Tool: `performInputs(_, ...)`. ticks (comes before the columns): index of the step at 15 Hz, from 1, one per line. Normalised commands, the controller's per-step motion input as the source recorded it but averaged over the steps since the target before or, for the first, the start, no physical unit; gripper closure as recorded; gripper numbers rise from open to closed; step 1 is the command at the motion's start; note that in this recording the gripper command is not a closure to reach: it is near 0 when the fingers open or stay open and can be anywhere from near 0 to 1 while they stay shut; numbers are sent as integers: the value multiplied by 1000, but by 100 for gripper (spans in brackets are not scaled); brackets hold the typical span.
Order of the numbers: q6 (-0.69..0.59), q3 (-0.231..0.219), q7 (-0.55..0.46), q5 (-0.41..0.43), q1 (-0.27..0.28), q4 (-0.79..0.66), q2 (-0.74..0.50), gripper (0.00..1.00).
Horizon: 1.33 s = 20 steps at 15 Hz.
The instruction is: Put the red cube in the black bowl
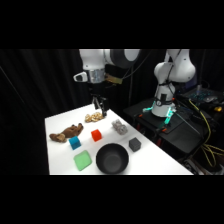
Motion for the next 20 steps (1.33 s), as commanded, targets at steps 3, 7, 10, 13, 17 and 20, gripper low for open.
performInputs(3,-7,3,-74,15,-43,43,8,0)
performInputs(7,146,-46,-278,153,-114,118,67,0)
performInputs(10,294,-31,-345,265,-104,91,173,0)
performInputs(13,306,10,-321,248,-73,49,215,0)
performInputs(17,239,54,-296,201,-85,33,198,0)
performInputs(20,252,64,-217,95,-89,5,139,0)
